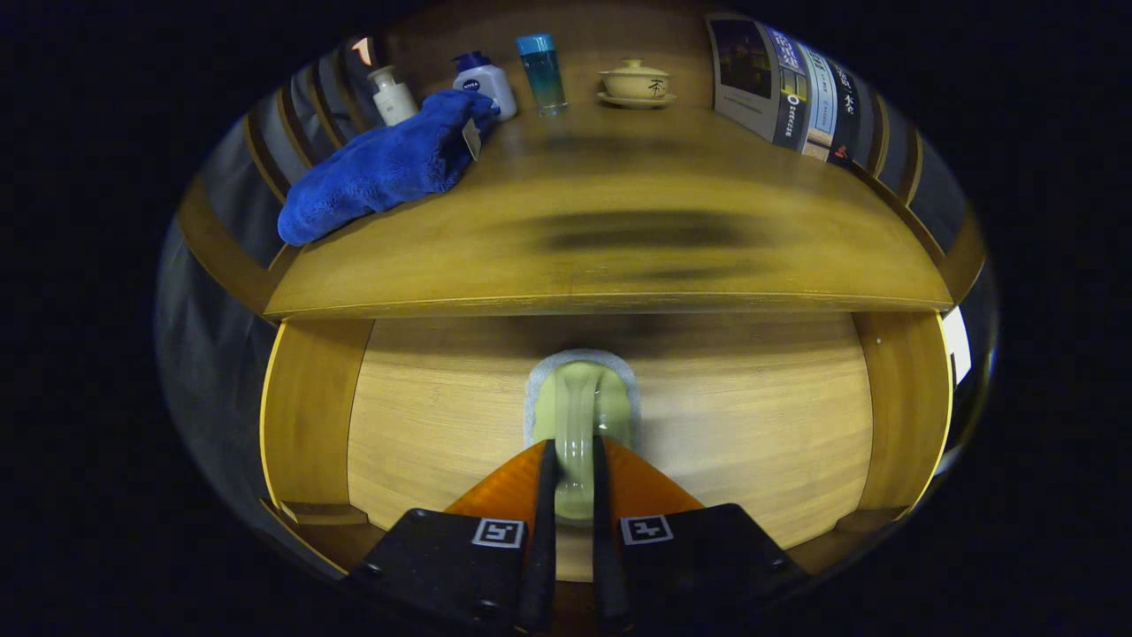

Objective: Pull open the drawer, take out the items inside it, and place them on the countertop above the cabinet.

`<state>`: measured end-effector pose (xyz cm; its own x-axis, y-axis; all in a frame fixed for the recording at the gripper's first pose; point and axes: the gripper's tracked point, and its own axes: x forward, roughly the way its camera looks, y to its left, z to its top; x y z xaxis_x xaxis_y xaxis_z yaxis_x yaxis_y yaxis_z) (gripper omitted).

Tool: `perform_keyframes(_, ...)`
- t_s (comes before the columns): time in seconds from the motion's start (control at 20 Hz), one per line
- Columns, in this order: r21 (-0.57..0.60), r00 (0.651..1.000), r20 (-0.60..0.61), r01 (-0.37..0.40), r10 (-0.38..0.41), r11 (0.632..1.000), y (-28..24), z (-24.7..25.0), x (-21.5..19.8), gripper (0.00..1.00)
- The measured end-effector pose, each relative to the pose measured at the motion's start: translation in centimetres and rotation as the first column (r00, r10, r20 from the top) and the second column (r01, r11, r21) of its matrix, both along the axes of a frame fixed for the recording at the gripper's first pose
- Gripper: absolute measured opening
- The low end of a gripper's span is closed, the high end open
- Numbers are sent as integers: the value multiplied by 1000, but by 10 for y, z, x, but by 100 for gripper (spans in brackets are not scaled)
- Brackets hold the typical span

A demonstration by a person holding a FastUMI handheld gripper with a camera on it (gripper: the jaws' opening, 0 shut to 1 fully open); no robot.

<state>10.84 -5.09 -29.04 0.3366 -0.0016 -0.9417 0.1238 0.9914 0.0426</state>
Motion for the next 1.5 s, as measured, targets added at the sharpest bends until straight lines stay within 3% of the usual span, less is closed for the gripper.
perform_keyframes(0.05,-17,1000,9,-11,12,1000,-2,2,0,21)
perform_keyframes(0.35,-5,996,78,-34,34,999,0,28,-10,21)
perform_keyframes(0.65,-43,976,190,-100,106,994,4,90,-25,21)
perform_keyframes(0.85,-6,942,328,-73,71,997,7,155,15,21)
perform_keyframes(1.05,-68,920,388,-31,55,997,-9,191,68,21)
perform_keyframes(1.3,-19,926,368,-78,79,997,7,171,114,21)
perform_keyframes(1.5,-61,936,345,-55,73,997,-8,148,144,21)
